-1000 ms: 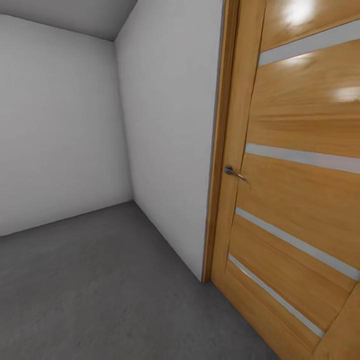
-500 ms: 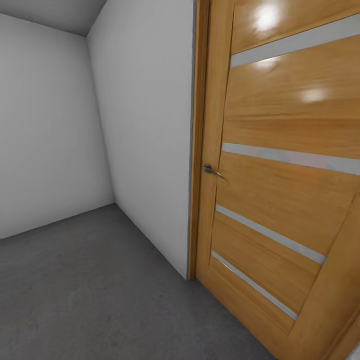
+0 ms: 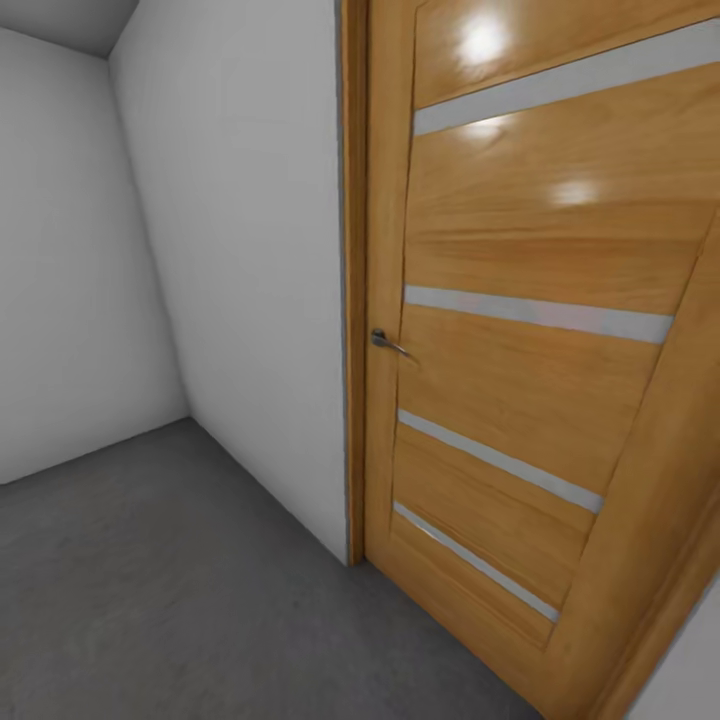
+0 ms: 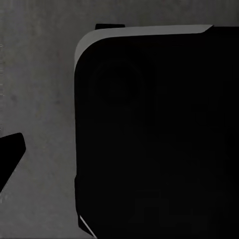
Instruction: Move the two storage containers from the living room to the garage. In the garage, place one container on the floor and stack the other container on top of it (either order is fine).
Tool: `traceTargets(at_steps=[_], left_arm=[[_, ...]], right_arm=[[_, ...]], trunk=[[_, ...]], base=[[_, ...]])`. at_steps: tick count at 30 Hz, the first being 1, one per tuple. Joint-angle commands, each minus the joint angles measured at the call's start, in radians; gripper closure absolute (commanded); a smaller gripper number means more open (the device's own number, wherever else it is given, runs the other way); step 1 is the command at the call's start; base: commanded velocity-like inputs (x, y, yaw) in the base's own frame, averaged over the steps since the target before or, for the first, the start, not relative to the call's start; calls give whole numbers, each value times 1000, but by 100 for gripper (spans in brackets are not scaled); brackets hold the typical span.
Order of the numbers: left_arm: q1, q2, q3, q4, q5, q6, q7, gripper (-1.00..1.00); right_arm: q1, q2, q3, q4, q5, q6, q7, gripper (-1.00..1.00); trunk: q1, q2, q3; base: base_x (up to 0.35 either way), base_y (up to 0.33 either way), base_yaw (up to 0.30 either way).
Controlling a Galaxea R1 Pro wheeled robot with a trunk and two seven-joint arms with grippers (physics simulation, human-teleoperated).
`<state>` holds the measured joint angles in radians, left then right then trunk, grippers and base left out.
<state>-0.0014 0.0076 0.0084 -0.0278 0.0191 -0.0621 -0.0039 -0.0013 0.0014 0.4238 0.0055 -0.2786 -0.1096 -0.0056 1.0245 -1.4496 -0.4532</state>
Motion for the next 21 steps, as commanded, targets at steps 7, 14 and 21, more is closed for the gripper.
traceTargets(at_steps=[7,14,21], left_arm=[[0,0,-1,0,2,0,-4,-100],[0,0,-1,0,2,1,-4,-100],[0,0,-1,0,2,-1,-4,-100]], right_arm=[[0,0,9,1,-10,-4,-1,-100],[0,0,9,1,-10,-4,-1,-100],[0,0,9,1,-10,-4,-1,-100]], trunk=[[0,0,-1],[0,0,-1],[0,0,-1]], base=[[281,174,-246],[295,190,-246],[294,216,-246]])
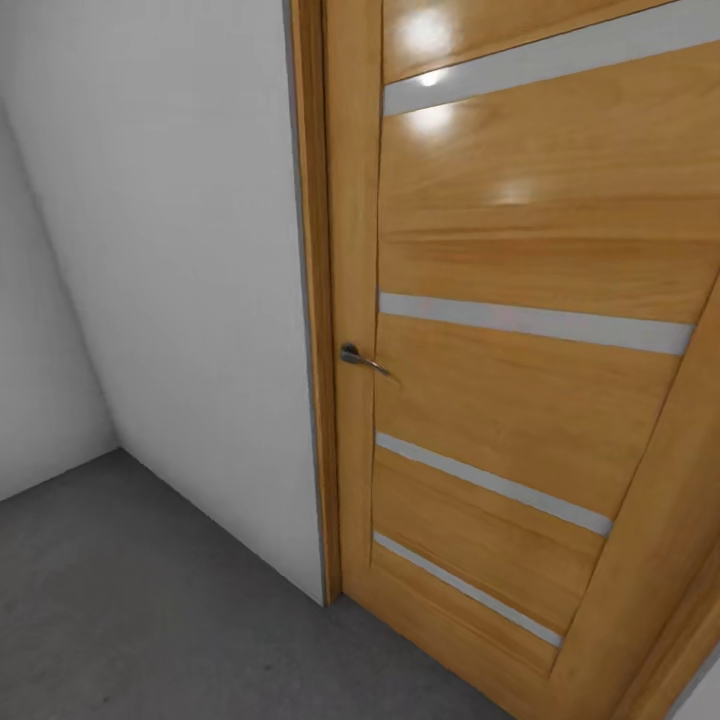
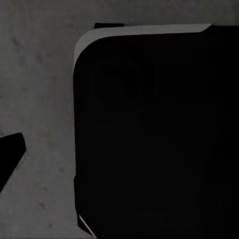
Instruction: Move the two storage containers from the living room to the garage. In the garage, place one container on the floor and stack the other container on top of it (either order is fine).
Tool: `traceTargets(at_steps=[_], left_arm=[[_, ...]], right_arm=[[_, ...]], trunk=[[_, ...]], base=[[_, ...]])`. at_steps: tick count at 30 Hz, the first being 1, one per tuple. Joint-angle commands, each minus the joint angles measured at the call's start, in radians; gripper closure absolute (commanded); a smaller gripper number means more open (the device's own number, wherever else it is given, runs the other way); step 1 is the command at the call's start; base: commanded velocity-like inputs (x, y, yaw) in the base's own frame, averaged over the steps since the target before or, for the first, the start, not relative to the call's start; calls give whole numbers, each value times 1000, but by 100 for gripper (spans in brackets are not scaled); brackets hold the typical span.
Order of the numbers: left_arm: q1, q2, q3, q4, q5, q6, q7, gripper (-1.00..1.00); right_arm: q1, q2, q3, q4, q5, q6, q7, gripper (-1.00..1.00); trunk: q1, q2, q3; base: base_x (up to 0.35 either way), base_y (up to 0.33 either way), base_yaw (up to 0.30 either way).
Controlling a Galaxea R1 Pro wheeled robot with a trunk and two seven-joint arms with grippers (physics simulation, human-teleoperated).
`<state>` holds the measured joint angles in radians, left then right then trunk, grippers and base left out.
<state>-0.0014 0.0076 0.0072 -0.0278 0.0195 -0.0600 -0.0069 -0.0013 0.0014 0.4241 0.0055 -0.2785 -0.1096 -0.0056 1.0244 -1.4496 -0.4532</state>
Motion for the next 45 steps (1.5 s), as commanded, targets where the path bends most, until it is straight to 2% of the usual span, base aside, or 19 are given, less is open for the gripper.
traceTargets(at_steps=[1,23,45], left_arm=[[0,0,0,0,2,-3,-1,-100],[0,0,0,0,0,-5,-1,-100],[0,0,2,0,0,-9,-1,-100]], right_arm=[[0,0,8,1,-10,-4,-1,-100],[0,0,8,1,-10,-4,-1,-100],[0,0,8,1,-10,-4,-1,-100]], trunk=[[1,0,-1],[1,0,-1],[1,0,-1]], base=[[293,222,-246],[286,216,-246],[17,11,-246]])
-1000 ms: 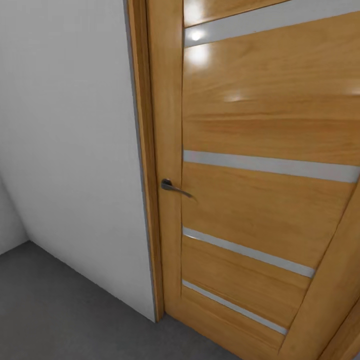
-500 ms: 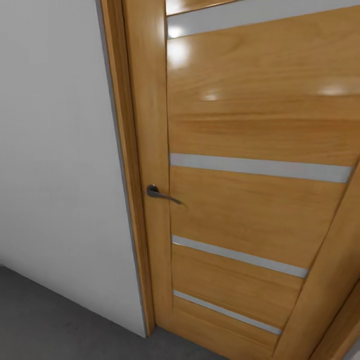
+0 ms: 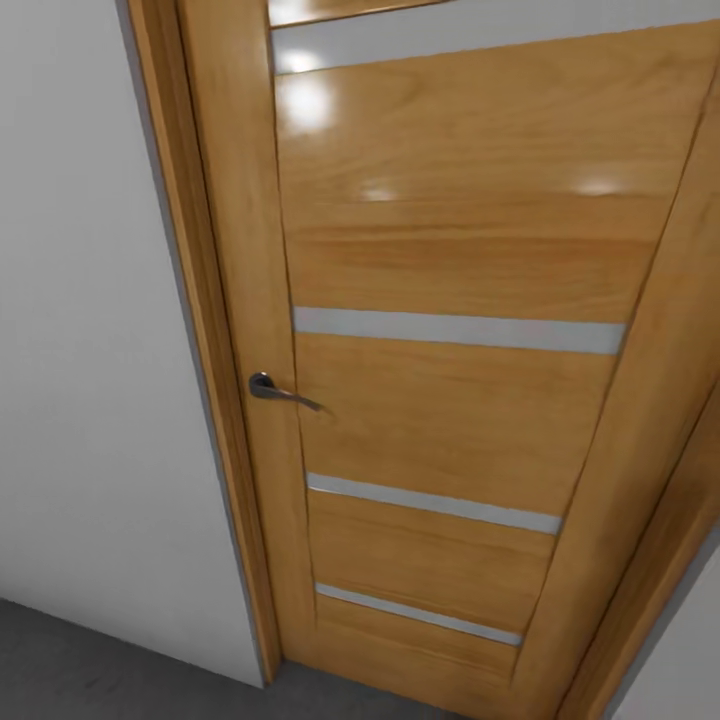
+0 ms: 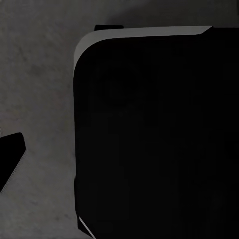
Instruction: Move the two storage containers from the living room to the garage. In the garage, place one container on the floor and stack the other container on top of it (either order is fine).
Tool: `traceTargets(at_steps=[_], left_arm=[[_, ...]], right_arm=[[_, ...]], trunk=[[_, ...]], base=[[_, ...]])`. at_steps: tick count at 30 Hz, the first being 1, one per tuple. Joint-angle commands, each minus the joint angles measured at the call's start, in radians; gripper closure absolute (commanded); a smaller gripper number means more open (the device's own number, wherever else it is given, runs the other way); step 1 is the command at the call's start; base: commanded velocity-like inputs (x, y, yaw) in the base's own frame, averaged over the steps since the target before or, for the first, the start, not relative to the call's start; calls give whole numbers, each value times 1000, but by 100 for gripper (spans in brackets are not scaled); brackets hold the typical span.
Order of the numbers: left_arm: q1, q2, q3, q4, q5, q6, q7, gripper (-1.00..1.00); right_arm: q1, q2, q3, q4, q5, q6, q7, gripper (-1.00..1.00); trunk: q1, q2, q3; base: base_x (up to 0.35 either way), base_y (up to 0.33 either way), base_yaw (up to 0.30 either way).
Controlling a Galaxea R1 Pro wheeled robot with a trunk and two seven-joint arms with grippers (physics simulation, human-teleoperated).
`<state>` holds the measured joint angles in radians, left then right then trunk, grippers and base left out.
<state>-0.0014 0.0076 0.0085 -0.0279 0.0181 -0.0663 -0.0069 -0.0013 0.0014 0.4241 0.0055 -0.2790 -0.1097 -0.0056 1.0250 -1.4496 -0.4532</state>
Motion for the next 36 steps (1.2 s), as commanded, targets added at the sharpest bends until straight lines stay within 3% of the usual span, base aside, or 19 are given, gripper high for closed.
traceTargets(at_steps=[1,23,36], left_arm=[[0,0,1,0,2,-3,-1,-100],[0,0,-1,0,2,-1,-1,-100],[0,0,0,0,2,-3,-1,-100]], right_arm=[[0,0,8,1,-9,-4,-1,-100],[0,0,9,1,-9,-4,-1,-100],[0,0,8,1,-9,-4,-1,-100]], trunk=[[0,0,-1],[0,0,-1],[0,0,-1]], base=[[0,0,-246],[175,148,-41],[17,10,-210]])
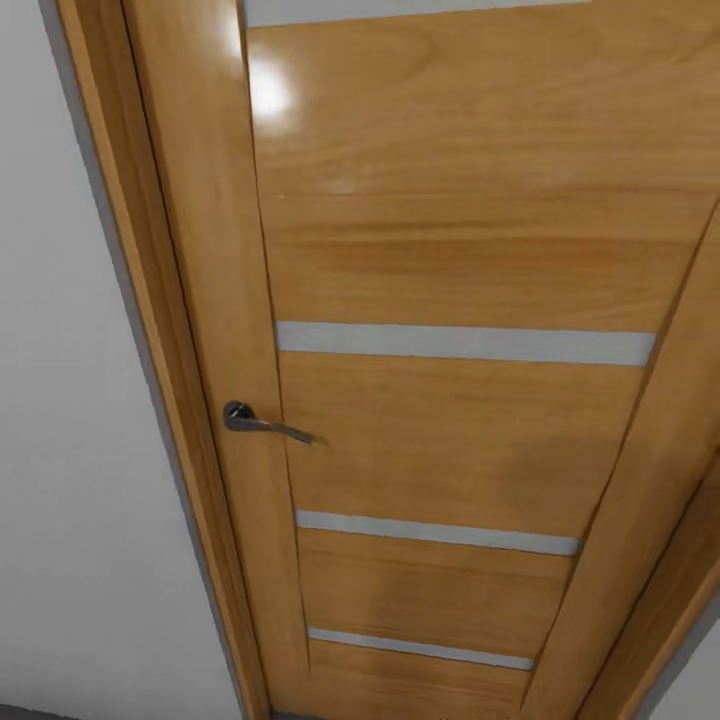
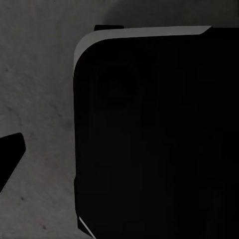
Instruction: Move the two storage containers from the living room to the garage. In the garage, place one container on the floor and stack the other container on top of it (either order is fine).
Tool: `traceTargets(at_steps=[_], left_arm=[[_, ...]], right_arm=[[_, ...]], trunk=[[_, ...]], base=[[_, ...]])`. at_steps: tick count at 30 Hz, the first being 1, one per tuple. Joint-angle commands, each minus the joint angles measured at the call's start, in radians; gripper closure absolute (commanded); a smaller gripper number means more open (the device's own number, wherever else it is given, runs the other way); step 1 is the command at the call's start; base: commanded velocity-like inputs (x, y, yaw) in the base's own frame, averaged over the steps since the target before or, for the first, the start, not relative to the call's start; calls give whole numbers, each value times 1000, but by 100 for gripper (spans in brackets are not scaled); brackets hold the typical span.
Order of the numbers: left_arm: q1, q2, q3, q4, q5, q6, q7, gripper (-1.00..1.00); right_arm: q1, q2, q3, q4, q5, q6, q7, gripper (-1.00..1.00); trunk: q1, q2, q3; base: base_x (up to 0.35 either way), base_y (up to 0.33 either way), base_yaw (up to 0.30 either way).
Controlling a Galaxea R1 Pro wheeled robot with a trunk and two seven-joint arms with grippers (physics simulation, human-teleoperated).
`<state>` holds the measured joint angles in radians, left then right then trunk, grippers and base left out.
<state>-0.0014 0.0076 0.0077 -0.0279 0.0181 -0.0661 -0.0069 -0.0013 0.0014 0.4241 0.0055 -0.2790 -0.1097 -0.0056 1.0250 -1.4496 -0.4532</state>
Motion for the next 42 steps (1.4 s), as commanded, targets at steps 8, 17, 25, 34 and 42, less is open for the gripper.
traceTargets(at_steps=[8,17,25,34,42], left_arm=[[0,0,1,0,2,-3,-1,-100],[0,0,1,0,2,-3,-1,-100],[0,0,1,0,2,-3,-1,-100],[0,0,2,0,2,-4,1,-100],[0,0,2,0,2,-4,2,-100]], right_arm=[[0,0,8,1,-9,-4,-1,-100],[0,0,8,1,-9,-4,-1,-100],[0,0,8,1,-9,-4,-1,-100],[0,0,9,1,-9,-3,-1,-100],[0,0,9,1,-9,-2,-1,-100]], trunk=[[0,0,-1],[0,0,-1],[0,0,-1],[0,0,-1],[0,0,-1]], base=[[0,0,-241],[0,0,-241],[0,0,-181],[0,0,-9],[0,0,0]])
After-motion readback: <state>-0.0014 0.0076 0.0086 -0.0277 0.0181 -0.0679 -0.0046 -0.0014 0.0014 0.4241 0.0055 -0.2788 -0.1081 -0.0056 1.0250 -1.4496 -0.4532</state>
